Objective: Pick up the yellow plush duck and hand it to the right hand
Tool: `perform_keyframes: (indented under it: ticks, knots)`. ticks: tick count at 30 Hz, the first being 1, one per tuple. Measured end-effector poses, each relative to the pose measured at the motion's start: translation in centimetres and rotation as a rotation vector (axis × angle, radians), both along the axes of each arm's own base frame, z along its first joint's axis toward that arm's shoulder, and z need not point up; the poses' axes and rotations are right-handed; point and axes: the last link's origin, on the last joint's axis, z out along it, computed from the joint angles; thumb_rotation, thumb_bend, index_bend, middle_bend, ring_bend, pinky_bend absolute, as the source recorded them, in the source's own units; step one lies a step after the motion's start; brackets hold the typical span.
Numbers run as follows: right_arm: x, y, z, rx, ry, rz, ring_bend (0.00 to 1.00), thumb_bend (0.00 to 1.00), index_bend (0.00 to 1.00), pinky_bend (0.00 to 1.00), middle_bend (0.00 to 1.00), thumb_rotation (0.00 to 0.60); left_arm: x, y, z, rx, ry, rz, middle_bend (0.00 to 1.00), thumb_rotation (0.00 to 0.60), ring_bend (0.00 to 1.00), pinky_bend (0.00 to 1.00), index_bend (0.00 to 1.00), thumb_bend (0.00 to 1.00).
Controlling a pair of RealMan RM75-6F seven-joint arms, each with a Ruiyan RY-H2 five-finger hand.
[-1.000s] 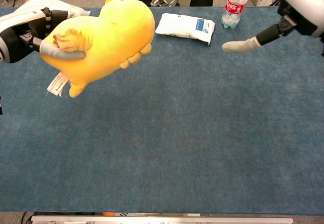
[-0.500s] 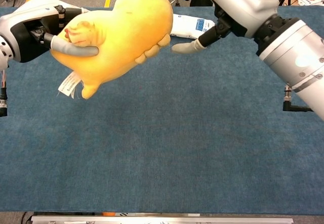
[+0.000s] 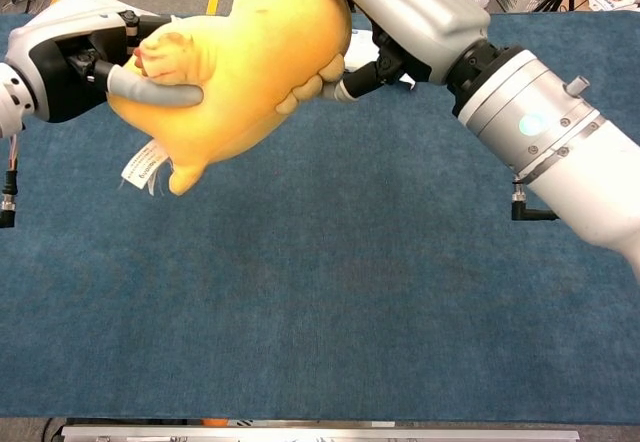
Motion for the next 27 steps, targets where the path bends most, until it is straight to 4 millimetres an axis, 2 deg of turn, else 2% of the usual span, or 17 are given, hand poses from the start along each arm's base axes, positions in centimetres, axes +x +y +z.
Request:
perform_keyframes:
  ticks: [2, 3, 5, 7, 9, 16, 27]
  knots:
    - [-0.1, -0.1, -0.2, -0.001, -0.005, -0.002, 0.45, 0.59, 0.57, 0.68, 0.49, 0.600, 0.0, -0.1, 0.0, -0.011, 0.001, -0.003, 0.40, 0.600, 0.35, 0.62, 0.41, 0.21]
    - [-0.1, -0.1, -0.3, 0.000, -0.009, -0.003, 0.46, 0.60, 0.58, 0.70, 0.50, 0.600, 0.0, -0.1, 0.0, -0.018, 0.002, -0.004, 0.34, 0.600, 0.29, 0.59, 0.34, 0.20]
    - [-0.3, -0.1, -0.4, 0.003, -0.019, -0.008, 0.49, 0.63, 0.62, 0.73, 0.52, 0.600, -0.1, -0.3, 0.0, -0.040, 0.008, -0.008, 0.19, 0.600, 0.13, 0.47, 0.19, 0.20]
    - [-0.4, -0.1, -0.3, -0.002, -0.028, -0.012, 0.51, 0.63, 0.63, 0.74, 0.54, 0.600, -0.2, -0.3, 0.1, -0.056, 0.014, -0.013, 0.08, 0.600, 0.03, 0.35, 0.10, 0.20]
    - [-0.6, -0.1, -0.1, -0.008, -0.029, -0.011, 0.52, 0.63, 0.64, 0.76, 0.54, 0.600, -0.3, -0.2, 0.2, -0.059, 0.017, -0.018, 0.01, 0.600, 0.00, 0.25, 0.04, 0.20]
    - [-1.3, -0.1, 0.7, -0.029, -0.027, -0.016, 0.56, 0.63, 0.67, 0.79, 0.57, 0.600, -1.1, 0.1, 0.9, -0.048, 0.033, -0.029, 0.00, 0.600, 0.00, 0.16, 0.01, 0.20]
    - [-3.2, 0.3, 2.9, -0.075, -0.038, -0.013, 0.58, 0.63, 0.68, 0.80, 0.58, 0.600, -4.1, 1.0, 2.3, 0.060, 0.162, -0.057, 0.00, 0.600, 0.00, 0.15, 0.00, 0.20]
